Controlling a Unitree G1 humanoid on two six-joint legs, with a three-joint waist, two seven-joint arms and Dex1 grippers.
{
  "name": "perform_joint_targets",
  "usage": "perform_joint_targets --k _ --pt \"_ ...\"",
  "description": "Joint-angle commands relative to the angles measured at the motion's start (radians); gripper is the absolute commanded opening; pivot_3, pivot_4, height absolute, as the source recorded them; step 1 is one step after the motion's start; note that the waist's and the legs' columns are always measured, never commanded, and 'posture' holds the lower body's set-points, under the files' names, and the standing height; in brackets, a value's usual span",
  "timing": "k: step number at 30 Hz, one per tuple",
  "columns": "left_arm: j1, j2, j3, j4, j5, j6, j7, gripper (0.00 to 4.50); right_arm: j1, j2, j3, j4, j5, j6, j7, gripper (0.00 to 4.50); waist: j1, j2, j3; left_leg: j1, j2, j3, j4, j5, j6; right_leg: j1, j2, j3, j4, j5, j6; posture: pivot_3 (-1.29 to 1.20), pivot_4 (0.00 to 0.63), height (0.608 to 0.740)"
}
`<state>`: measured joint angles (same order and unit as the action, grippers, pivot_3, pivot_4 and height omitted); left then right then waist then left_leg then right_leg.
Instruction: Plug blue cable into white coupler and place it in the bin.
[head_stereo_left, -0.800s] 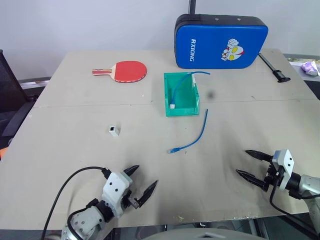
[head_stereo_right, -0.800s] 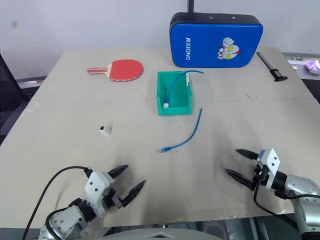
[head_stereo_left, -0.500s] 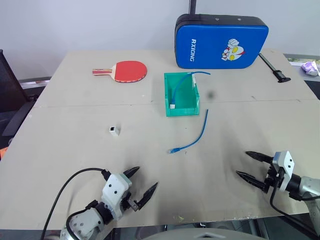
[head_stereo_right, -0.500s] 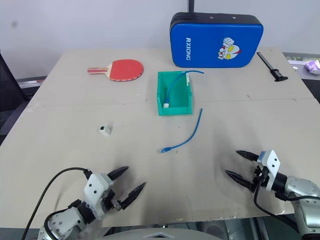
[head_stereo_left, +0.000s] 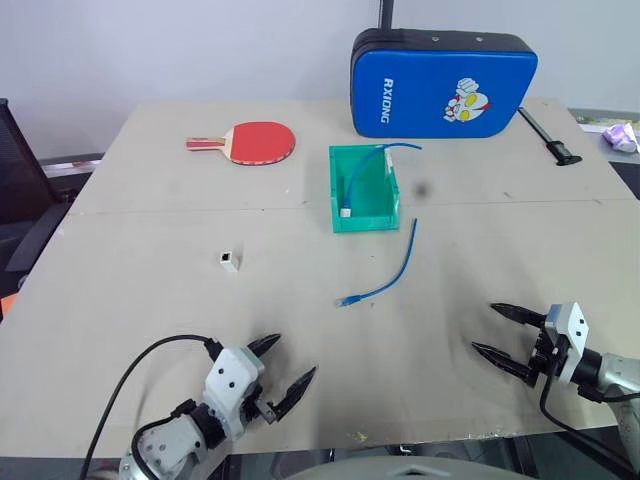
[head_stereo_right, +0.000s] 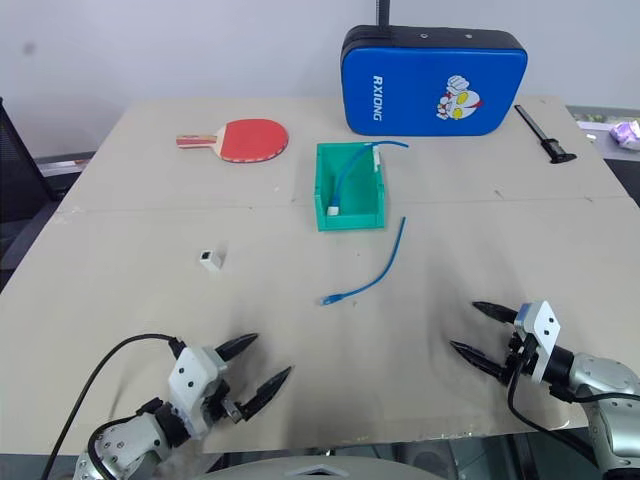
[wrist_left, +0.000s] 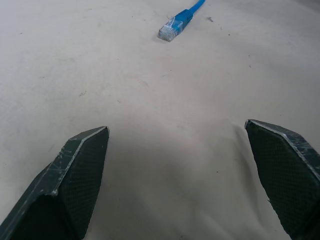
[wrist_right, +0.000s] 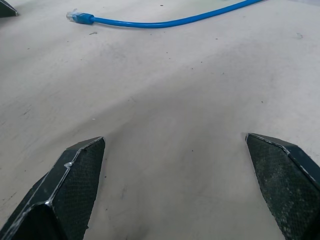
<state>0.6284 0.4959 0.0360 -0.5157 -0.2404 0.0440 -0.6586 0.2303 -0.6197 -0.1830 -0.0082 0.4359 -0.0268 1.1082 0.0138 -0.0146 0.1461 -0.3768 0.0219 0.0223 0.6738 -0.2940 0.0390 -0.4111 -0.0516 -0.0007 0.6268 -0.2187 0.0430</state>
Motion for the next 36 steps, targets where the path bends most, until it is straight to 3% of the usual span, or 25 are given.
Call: perform_joint_targets --k 1,6,15,27,36 --pt "-0.006 0.011 0.007 -0.030 -0.016 0.013 -0.005 4.50 0.008 0.002 -0.009 -0.043 0.014 -0.015 0.001 4.44 0.000 0.001 0.000 0.000 0.000 0.000 0.000 0.000 0.000 0.000 0.000 0.000 0.000 0.000 0.000 0.00 0.150 0.728" --pt "-0.092 0.090 -0.046 -0.044 0.041 0.040 -0.058 4.50 0.016 0.004 -0.011 -0.068 0.034 -0.012 0.017 4.44 0.001 0.001 0.000 0.000 0.000 0.000 0.000 0.000 0.000 0.000 0.000 0.000 0.000 0.000 0.000 0.00 0.150 0.728" --pt "-0.519 0.196 -0.155 -0.001 0.018 0.287 -0.162 4.50 0.070 -0.024 -0.061 -0.264 0.235 0.011 0.146 4.44 -0.002 0.002 -0.002 0.000 0.000 -0.001 0.002 0.000 0.000 0.001 0.001 0.000 0.002 0.001 0.000 0.00 0.150 0.728" --pt "-0.802 0.203 -0.269 0.340 0.040 0.267 -0.366 4.50 0.020 -0.027 -0.049 -0.337 0.250 0.066 0.091 4.44 0.002 0.002 -0.002 -0.001 -0.001 -0.002 0.004 0.000 0.000 0.001 0.002 0.000 0.002 0.001 0.001 0.00 0.150 0.728" --pt "-0.934 0.137 -0.338 0.484 0.104 0.194 -0.400 4.50 0.014 -0.007 -0.041 -0.334 0.208 0.058 0.025 4.44 0.005 0.002 -0.002 -0.001 -0.001 -0.002 0.010 0.000 0.000 0.003 0.002 0.000 0.004 0.001 0.001 0.00 0.150 0.728"
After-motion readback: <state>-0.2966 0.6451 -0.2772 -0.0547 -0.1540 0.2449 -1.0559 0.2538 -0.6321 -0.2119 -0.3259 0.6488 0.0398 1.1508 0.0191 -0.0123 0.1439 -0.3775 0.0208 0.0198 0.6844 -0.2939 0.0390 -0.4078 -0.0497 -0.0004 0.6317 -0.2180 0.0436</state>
